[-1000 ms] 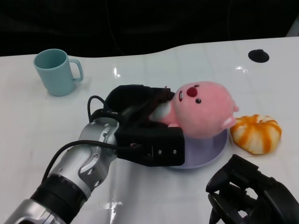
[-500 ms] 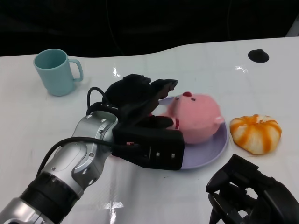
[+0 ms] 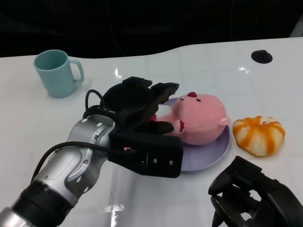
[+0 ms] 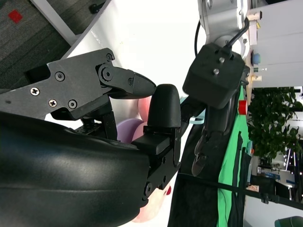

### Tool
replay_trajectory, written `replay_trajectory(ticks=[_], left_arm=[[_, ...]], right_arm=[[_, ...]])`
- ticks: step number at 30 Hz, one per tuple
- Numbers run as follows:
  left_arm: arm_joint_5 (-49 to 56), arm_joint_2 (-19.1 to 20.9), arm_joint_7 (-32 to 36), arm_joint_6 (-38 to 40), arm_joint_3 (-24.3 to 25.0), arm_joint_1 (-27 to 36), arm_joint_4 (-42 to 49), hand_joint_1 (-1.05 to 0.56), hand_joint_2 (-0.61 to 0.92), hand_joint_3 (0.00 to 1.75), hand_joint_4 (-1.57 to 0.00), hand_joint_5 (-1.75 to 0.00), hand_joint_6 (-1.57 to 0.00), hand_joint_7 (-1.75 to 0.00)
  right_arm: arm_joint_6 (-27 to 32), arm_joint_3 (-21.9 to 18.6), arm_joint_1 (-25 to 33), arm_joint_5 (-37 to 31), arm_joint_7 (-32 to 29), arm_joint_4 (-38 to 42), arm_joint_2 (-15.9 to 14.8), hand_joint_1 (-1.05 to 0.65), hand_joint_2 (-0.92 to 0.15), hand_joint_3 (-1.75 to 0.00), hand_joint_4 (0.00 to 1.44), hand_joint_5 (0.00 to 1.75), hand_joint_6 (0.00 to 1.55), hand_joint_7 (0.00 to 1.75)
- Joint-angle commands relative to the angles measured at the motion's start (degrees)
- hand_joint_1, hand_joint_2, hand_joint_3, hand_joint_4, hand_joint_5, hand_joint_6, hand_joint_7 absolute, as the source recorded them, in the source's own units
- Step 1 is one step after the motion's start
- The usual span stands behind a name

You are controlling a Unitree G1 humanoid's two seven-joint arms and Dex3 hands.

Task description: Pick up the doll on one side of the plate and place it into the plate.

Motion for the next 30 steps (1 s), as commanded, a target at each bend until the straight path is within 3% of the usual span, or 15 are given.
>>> replay_trajectory(ticks=[1,6,10,16,20,24,28,30], left_arm=[[-2.67,2.22,-1.29,-1.47,2.38,2.48,-2.94,-0.86,0.92,0.46,-0.10,-0.37,-0.18,-0.02],[-7.19,4.41,-1.41,-5.16,6.05,5.45,-5.97,-0.79,0.92,0.43,-0.16,-0.59,-0.26,-0.04],[-8.54,5.20,-2.25,-5.44,7.16,6.45,-7.64,-0.75,0.92,0.44,-0.15,-0.62,-0.27,-0.05],[-15.93,6.94,-0.23,-12.12,13.12,12.44,-11.65,-0.67,0.92,0.40,-0.24,-0.66,-0.36,-0.08],[-22.39,5.19,3.68,-18.39,18.26,18.26,-12.77,-0.37,0.92,0.16,-0.51,-0.82,-0.66,-0.18],[-28.22,4.08,3.31,-19.33,21.74,23.32,-15.22,-0.24,0.91,0.12,-0.65,-0.93,-0.85,-0.26],[-34.84,3.31,1.55,-19.00,24.48,28.76,-17.80,-0.15,0.87,0.22,-0.70,-1.13,-0.95,-0.35],[-37.39,3.09,0.88,-19.54,25.42,31.24,-18.63,-0.13,0.67,0.63,-0.70,-1.22,-0.90,-0.56]], right_arm=[[0.01,-0.40,0.24,0.65,-0.14,-0.40,-0.08,-0.35,-0.85,-0.62,0.61,1.71,0.51,1.58],[-0.10,-0.42,-0.39,0.56,-0.21,-0.03,-0.09,-0.35,-0.84,-0.63,0.61,1.71,0.51,1.58],[-0.21,-0.36,-0.55,0.42,-0.26,0.24,-0.09,-0.36,-0.84,-0.63,0.62,1.70,0.51,1.58],[-0.34,0.34,-0.75,-0.35,-0.66,0.77,0.24,-0.36,-0.84,-0.63,0.62,1.69,0.52,1.58],[-0.04,0.56,-0.75,-0.18,-0.73,0.46,0.44,-0.36,-0.84,-0.64,0.61,1.70,0.52,1.58],[0.19,0.66,-0.66,-0.17,-0.78,0.14,0.47,-0.36,-0.83,-0.64,0.61,1.70,0.51,1.58],[0.32,0.77,-0.60,-0.46,-0.98,-0.22,0.33,-0.36,-0.84,-0.64,0.61,1.70,0.52,1.58],[0.25,0.75,-0.64,-0.49,-0.94,-0.22,0.19,-0.37,-0.84,-0.64,0.62,1.70,0.52,1.58]])
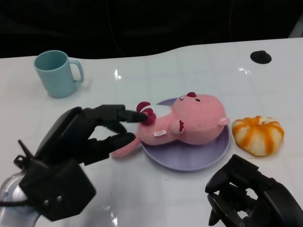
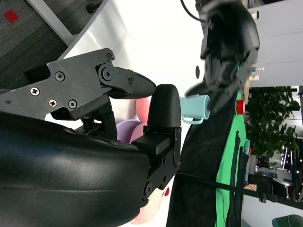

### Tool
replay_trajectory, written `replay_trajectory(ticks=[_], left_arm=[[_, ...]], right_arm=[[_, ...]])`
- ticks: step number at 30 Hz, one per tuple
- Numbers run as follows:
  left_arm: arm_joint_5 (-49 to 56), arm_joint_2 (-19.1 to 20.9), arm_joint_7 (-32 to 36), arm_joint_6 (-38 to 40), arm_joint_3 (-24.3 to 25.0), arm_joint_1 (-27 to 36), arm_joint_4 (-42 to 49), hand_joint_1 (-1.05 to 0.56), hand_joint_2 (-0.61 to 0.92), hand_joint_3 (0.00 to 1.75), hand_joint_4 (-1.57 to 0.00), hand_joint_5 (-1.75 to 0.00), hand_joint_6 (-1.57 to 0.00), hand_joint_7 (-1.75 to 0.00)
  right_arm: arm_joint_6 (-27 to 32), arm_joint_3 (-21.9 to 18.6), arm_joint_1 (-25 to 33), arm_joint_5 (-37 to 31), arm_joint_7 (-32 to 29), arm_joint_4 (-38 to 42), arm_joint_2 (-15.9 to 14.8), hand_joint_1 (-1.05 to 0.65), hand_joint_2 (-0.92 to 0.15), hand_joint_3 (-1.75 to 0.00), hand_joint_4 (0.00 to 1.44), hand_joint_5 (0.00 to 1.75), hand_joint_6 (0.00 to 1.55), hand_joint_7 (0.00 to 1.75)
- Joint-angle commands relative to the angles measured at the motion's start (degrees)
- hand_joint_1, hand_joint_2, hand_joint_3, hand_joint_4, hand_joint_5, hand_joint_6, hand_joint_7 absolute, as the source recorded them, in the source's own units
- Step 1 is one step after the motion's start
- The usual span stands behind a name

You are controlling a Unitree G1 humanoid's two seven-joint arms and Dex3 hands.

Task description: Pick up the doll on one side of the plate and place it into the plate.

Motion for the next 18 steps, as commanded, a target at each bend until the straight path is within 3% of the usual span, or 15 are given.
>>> replay_trajectory(ticks=[1,2,4,8,18], left_arm=[[-5.11,-0.17,-1.78,-0.84,2.18,4.20,-1.72,-0.11,0.58,0.83,-0.71,-1.24,-0.87,-0.66],[-6.68,-0.34,-2.36,-0.89,2.56,5.14,-2.07,-0.07,0.50,1.05,-0.73,-1.27,-0.85,-0.79],[-9.01,-0.53,-3.39,-0.47,3.12,6.44,-2.84,-0.05,0.46,1.19,-0.76,-1.30,-0.82,-0.93],[-19.73,-0.75,-6.64,10.79,4.97,12.17,-10.56,-0.03,0.55,1.22,-0.79,-1.52,-0.77,-1.23],[-29.27,0.10,-7.36,30.87,8.10,18.73,-22.16,-0.07,0.43,1.41,-0.86,-1.72,-0.83,-1.50]], right_arm=[[0.28,-0.20,0.18,-0.02,-0.10,-0.84,-0.48,-0.37,-0.84,-0.64,0.62,1.70,0.52,1.58],[0.43,-0.19,0.17,0.04,-0.07,-0.89,-0.51,-0.37,-0.84,-0.64,0.62,1.70,0.52,1.58],[0.66,-0.18,0.17,0.11,-0.05,-0.99,-0.53,-0.37,-0.84,-0.64,0.61,1.70,0.52,1.58],[0.99,-0.21,0.23,0.62,0.04,-1.23,-0.35,-0.36,-0.84,-0.64,0.61,1.71,0.51,1.58],[1.41,-0.65,0.09,0.80,0.18,-1.38,-0.57,-0.36,-0.84,-0.63,0.61,1.70,0.51,1.58]])
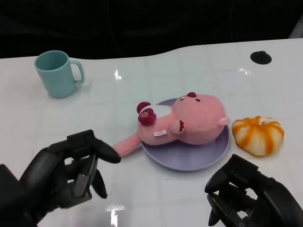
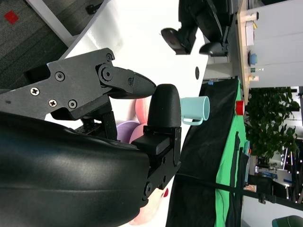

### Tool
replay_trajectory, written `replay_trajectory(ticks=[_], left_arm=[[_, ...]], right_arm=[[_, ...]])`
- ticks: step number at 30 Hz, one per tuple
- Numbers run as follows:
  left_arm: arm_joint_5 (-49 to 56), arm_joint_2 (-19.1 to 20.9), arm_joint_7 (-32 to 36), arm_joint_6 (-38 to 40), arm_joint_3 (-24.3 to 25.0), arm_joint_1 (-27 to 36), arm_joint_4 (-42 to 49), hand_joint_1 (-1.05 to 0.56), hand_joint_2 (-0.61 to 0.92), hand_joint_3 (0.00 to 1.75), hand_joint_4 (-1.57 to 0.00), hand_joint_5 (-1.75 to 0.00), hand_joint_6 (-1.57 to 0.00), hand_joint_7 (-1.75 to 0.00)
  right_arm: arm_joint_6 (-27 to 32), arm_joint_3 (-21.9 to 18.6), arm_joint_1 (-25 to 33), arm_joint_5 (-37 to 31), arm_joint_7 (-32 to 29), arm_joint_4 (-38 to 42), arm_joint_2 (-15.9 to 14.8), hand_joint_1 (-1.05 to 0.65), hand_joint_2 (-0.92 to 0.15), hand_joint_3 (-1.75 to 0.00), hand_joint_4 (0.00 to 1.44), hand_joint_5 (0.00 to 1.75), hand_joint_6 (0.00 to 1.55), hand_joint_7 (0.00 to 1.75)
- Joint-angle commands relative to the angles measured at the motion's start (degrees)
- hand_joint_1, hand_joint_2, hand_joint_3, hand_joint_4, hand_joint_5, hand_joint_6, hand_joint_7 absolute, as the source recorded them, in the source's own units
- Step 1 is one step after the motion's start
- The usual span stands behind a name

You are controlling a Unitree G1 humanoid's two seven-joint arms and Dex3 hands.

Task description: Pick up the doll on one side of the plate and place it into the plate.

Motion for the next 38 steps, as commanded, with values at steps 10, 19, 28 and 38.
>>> replay_trajectory(ticks=[10,19,28,38], left_arm=[[-10.04,-1.14,-0.42,15.17,3.62,0.87,-1.29,-0.08,0.45,1.40,-0.91,-1.75,-0.74,-1.74],[-14.36,-0.49,-5.07,17.84,3.90,-1.74,3.35,-0.09,0.40,1.52,-0.98,-1.75,-0.78,-1.75],[-14.36,-0.30,-8.31,17.95,2.59,-2.96,5.83,-0.13,0.38,1.49,-0.98,-1.75,-0.80,-1.75],[-14.53,-1.04,-10.35,17.07,2.65,-2.91,6.93,-0.13,0.36,1.50,-0.96,-1.75,-0.80,-1.75]], right_arm=[[-0.67,-1.80,0.38,1.12,0.61,-0.28,-0.91,-0.36,-0.84,-0.63,0.61,1.70,0.51,1.57],[-1.63,-3.15,1.07,1.61,0.64,-0.06,-0.38,-0.37,-0.87,-0.59,0.60,1.70,0.50,1.56],[-5.97,-4.27,1.45,1.16,0.67,1.96,-0.01,-0.38,-0.92,-0.51,0.60,1.71,0.50,1.57],[-7.98,-4.40,1.61,0.94,0.84,3.17,0.19,-0.39,-0.92,-0.52,0.59,1.73,0.50,1.58]])
